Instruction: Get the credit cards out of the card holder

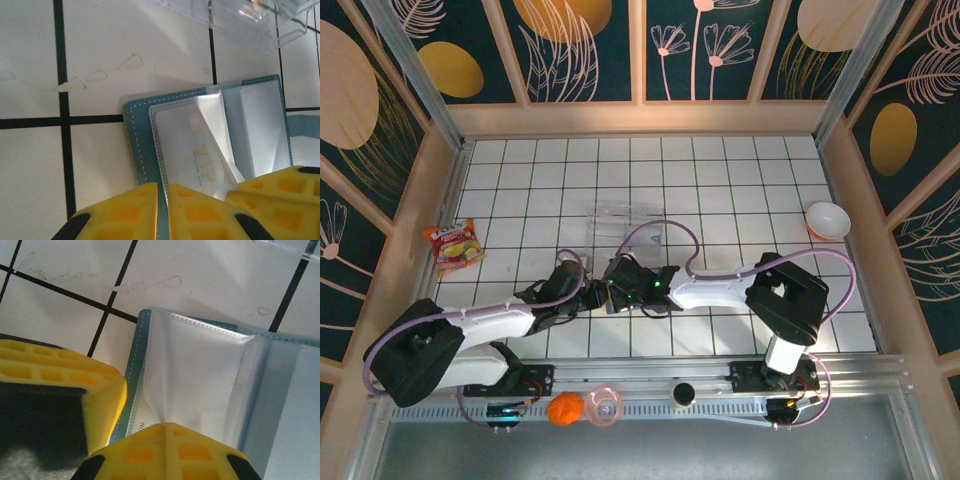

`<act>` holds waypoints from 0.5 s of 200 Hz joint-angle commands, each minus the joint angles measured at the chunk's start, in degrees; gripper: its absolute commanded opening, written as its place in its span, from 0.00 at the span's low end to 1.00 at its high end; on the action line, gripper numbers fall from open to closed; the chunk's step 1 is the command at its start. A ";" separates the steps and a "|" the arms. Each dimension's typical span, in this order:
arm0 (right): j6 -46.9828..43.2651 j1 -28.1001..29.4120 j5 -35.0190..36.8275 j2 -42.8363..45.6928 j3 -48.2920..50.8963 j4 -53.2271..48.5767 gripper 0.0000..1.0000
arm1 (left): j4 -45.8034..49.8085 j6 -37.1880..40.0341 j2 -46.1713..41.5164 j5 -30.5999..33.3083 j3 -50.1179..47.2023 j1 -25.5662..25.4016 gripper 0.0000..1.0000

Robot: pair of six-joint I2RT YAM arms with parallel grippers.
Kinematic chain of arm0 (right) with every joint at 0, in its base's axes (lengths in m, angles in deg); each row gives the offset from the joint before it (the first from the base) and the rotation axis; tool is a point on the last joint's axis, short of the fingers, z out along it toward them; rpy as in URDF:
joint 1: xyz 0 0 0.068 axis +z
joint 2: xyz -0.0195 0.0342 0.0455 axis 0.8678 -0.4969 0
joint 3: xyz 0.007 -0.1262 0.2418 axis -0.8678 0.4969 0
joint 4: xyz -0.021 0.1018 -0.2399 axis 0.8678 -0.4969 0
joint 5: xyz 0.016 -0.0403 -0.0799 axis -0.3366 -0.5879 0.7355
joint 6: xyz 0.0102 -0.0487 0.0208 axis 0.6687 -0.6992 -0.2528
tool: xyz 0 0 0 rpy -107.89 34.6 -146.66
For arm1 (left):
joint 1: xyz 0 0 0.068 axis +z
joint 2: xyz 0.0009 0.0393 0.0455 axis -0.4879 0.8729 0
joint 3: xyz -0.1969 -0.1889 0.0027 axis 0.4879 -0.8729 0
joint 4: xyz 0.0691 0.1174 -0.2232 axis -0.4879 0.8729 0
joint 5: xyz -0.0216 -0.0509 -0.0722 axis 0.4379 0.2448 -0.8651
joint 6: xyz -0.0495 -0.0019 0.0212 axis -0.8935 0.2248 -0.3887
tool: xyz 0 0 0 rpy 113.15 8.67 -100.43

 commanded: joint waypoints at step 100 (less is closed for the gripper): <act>4.46 -0.75 5.03 4.50 2.43 -3.45 0.00 | 0.46 0.58 6.11 0.18 2.39 -0.81 0.00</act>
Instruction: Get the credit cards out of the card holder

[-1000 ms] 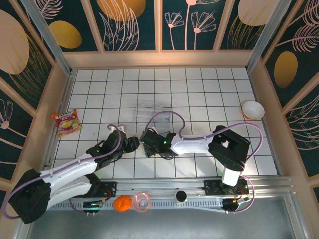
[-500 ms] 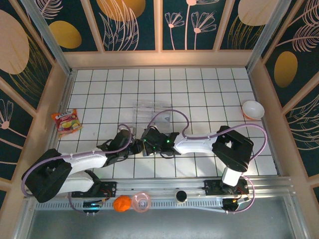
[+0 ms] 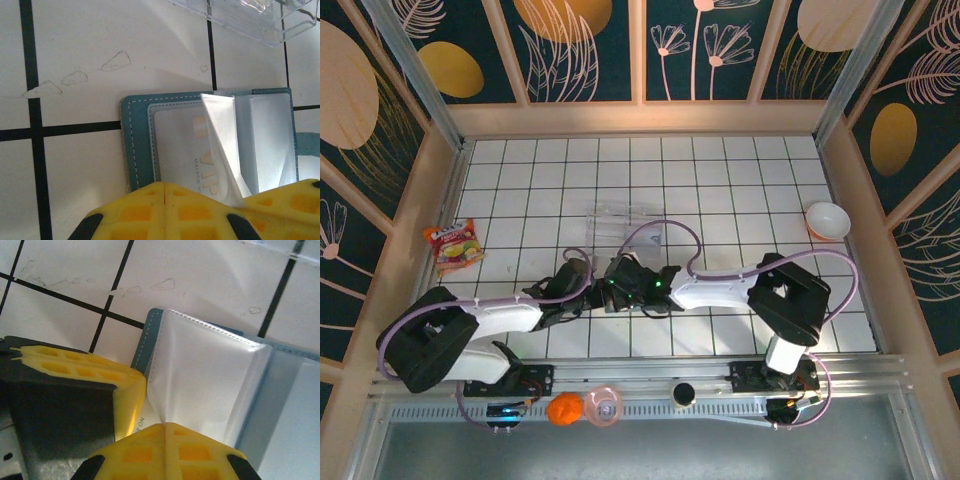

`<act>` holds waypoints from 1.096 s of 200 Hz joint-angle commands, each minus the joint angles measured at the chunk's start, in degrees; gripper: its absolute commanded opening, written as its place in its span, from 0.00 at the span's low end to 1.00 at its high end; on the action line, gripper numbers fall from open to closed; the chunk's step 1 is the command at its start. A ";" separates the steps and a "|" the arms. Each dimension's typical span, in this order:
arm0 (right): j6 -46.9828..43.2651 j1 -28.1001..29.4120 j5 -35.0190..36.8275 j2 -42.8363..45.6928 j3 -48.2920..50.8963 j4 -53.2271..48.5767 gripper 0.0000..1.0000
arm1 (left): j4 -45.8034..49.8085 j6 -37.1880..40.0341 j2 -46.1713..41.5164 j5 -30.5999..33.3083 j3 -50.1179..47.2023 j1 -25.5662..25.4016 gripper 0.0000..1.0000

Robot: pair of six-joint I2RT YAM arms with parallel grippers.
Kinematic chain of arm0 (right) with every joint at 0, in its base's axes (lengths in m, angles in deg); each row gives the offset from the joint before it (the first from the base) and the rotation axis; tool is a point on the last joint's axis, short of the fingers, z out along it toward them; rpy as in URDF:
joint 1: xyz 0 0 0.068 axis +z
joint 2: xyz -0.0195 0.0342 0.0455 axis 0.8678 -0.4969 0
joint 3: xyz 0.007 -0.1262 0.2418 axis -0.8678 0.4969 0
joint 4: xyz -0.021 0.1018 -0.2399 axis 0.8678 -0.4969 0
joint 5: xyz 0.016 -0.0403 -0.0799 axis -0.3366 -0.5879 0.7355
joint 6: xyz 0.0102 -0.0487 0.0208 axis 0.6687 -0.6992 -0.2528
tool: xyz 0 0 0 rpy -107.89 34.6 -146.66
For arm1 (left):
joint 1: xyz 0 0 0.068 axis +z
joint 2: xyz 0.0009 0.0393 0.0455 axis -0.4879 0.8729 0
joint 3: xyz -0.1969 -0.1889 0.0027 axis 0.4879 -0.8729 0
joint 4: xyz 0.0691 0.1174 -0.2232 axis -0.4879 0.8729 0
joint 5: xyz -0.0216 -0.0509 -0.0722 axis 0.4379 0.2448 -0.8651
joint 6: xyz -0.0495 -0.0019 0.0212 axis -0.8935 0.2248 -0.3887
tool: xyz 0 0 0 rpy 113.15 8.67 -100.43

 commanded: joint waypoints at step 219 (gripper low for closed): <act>-0.30 -11.18 -21.98 6.80 7.65 5.96 0.19 | 2.96 2.59 1.27 -0.85 2.24 -0.25 0.00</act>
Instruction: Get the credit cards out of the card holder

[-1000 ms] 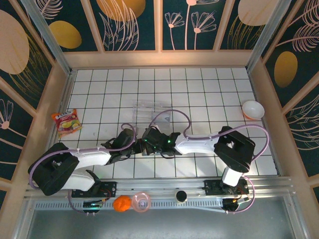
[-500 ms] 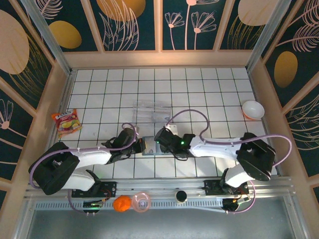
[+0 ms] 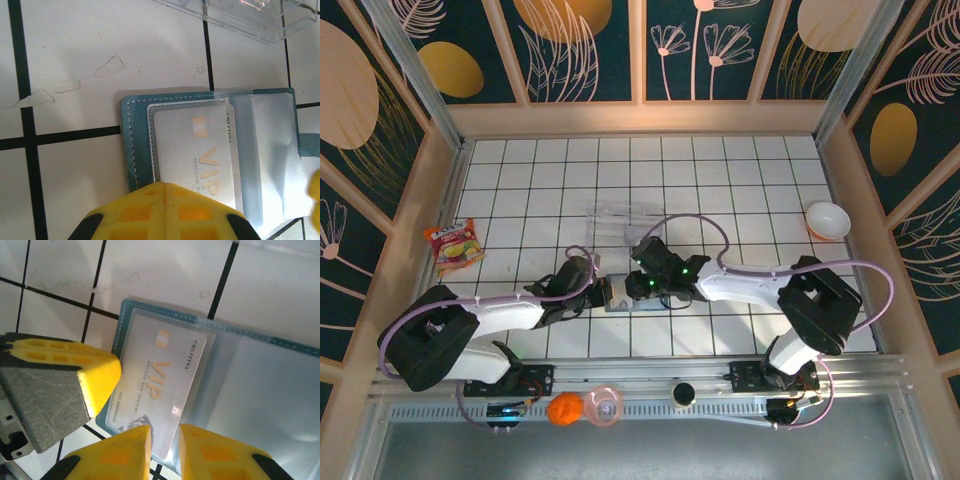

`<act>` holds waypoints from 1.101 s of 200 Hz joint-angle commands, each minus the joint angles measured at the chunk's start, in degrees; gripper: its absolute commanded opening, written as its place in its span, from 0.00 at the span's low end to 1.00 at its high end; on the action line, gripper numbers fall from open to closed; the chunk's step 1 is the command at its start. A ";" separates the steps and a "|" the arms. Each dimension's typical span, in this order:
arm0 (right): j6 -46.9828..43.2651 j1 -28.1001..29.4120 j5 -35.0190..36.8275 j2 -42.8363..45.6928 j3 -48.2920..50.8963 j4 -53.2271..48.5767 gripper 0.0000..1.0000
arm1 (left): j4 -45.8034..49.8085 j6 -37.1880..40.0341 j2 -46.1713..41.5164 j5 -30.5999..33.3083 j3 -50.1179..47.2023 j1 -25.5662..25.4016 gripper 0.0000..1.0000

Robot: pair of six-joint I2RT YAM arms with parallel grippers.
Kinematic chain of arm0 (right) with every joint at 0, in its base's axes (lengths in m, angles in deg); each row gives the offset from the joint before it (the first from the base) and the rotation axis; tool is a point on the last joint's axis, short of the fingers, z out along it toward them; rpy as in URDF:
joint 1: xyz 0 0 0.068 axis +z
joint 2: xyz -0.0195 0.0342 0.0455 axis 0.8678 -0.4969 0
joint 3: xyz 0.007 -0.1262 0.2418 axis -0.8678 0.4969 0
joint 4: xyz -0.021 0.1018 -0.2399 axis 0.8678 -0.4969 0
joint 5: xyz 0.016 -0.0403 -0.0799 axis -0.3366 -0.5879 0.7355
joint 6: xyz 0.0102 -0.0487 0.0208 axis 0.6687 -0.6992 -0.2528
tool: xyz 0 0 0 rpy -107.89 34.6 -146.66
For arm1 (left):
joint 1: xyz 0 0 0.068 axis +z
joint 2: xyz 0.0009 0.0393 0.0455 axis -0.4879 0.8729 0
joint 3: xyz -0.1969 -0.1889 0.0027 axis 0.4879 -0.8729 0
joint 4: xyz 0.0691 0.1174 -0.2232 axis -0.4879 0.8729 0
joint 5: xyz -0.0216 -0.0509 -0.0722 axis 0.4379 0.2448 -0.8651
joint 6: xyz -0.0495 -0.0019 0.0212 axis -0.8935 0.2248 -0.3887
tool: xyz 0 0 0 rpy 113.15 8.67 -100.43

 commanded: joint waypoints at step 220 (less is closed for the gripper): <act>5.02 -6.88 -14.42 -8.23 2.53 9.30 0.17 | -1.40 0.45 2.77 -1.47 -0.89 -0.26 0.00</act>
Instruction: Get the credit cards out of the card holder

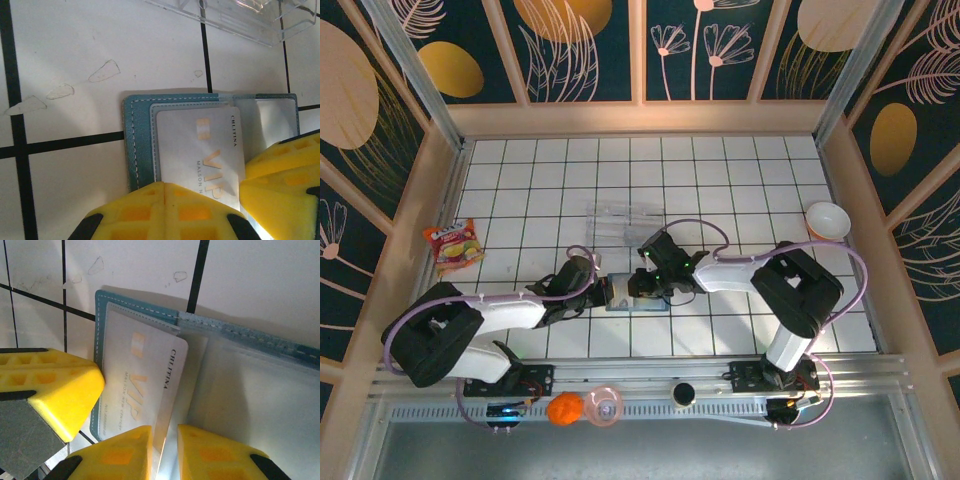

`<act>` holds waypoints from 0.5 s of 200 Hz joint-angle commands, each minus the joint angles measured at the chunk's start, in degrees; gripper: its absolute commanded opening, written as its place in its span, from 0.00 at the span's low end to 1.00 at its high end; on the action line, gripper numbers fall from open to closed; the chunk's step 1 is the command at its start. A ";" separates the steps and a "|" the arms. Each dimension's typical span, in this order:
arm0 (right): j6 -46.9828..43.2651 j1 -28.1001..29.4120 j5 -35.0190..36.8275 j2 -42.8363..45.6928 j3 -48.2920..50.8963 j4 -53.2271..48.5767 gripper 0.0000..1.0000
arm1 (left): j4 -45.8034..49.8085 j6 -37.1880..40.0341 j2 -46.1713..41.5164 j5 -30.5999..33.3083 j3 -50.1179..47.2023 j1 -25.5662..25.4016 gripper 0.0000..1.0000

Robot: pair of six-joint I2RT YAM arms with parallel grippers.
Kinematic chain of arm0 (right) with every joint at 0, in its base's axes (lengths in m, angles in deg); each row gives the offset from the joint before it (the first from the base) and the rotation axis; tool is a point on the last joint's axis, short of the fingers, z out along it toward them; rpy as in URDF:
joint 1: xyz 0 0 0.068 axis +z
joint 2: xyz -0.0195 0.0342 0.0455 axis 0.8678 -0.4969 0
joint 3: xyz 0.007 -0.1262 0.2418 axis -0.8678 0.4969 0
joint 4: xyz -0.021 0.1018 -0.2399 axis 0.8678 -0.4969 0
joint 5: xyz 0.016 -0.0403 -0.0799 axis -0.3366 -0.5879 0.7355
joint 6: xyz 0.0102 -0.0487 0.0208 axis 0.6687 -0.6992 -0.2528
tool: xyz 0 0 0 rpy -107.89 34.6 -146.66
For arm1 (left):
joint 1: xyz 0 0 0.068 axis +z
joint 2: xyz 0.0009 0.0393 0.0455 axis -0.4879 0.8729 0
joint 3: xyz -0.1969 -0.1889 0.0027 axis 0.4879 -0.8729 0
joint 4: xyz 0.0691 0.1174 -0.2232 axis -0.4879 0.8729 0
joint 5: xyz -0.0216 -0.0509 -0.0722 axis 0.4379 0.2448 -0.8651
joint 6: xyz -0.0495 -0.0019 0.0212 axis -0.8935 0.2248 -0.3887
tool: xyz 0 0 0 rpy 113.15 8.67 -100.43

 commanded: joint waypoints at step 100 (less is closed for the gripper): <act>2.54 -0.76 4.74 6.31 4.00 -2.21 0.00 | 0.93 0.75 1.06 -0.51 -0.77 -0.26 0.00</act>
